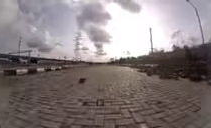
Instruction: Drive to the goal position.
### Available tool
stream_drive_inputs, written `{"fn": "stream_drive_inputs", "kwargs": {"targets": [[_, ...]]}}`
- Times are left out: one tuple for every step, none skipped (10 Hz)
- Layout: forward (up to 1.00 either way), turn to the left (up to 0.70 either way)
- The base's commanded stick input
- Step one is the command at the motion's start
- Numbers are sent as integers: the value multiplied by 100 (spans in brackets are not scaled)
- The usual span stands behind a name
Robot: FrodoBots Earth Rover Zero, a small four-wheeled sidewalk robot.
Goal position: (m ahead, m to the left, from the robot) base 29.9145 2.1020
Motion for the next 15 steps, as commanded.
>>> {"fn": "stream_drive_inputs", "kwargs": {"targets": [[100,0],[100,0],[100,0],[100,0],[100,0],[100,0],[100,0],[100,0],[100,0],[100,0],[100,0],[100,0],[100,0],[100,0],[100,0]]}}
